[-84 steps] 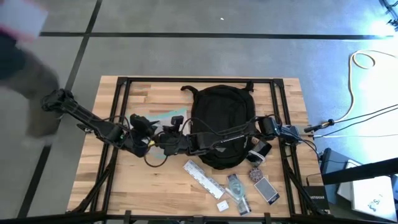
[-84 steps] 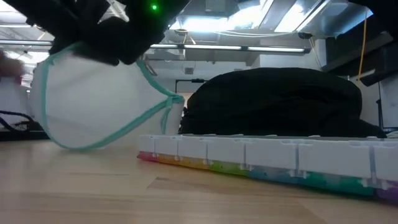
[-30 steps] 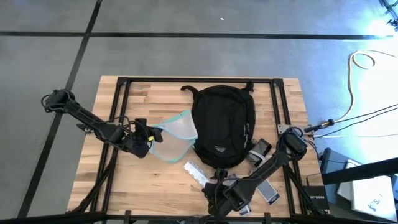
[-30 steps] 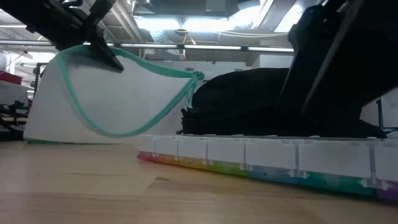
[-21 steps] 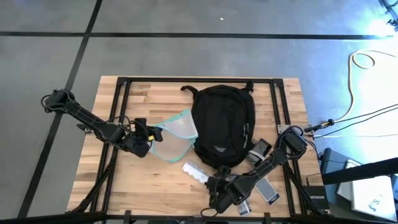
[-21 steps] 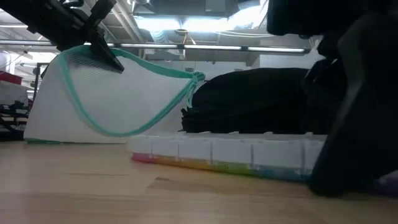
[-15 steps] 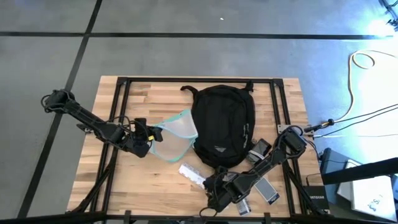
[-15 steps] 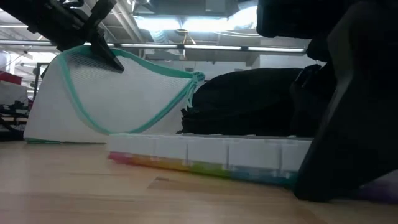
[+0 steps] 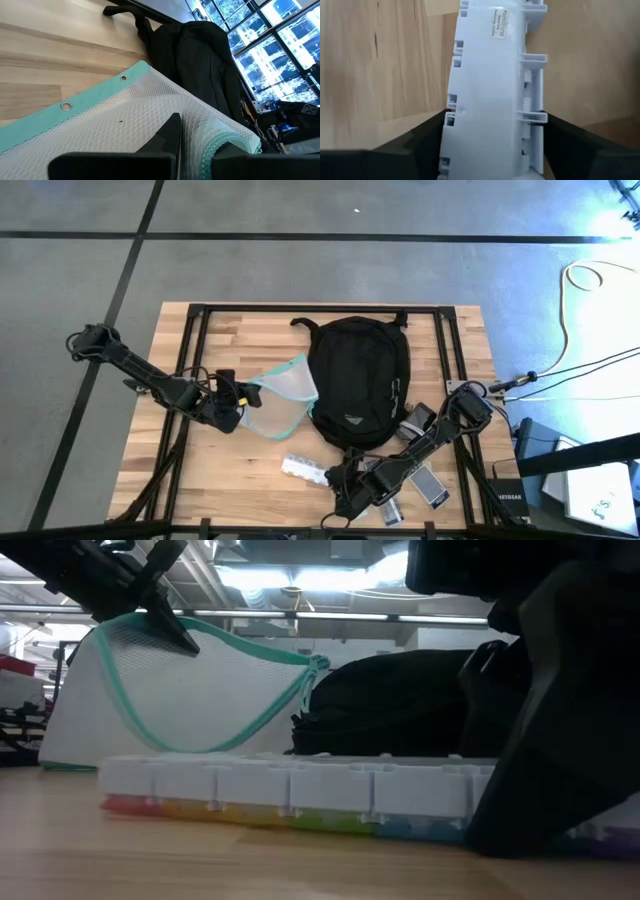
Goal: Unpack backpack
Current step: Put the white pill organizer into the transparent zipper bag
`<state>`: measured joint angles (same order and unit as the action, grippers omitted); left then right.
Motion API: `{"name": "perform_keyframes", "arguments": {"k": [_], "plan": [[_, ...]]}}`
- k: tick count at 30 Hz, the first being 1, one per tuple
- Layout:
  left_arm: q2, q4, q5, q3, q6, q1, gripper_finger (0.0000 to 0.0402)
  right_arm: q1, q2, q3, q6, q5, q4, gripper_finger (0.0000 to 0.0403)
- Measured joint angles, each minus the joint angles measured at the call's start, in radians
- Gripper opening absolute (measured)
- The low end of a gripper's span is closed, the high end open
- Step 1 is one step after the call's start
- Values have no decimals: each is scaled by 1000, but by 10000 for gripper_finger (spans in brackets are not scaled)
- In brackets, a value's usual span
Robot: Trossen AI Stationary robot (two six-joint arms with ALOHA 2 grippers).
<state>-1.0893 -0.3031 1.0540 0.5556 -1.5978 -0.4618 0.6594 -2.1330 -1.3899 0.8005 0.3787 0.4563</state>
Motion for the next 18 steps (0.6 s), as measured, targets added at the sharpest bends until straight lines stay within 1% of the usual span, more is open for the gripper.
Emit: {"name": "perform_keyframes", "arguments": {"k": [3,9,16,18], "plan": [[0,0,4,0,9,0,1,-4,1,-3,-23,3,5,255],[0,0,5,0,13,0,1,-23,-2,-46,-110,3,53,257],[0,0,6,0,16,0,1,-44,33,-122,-180,49,201,255],[0,0,6,0,16,0,1,-53,42,-145,-211,48,235,255]]}}
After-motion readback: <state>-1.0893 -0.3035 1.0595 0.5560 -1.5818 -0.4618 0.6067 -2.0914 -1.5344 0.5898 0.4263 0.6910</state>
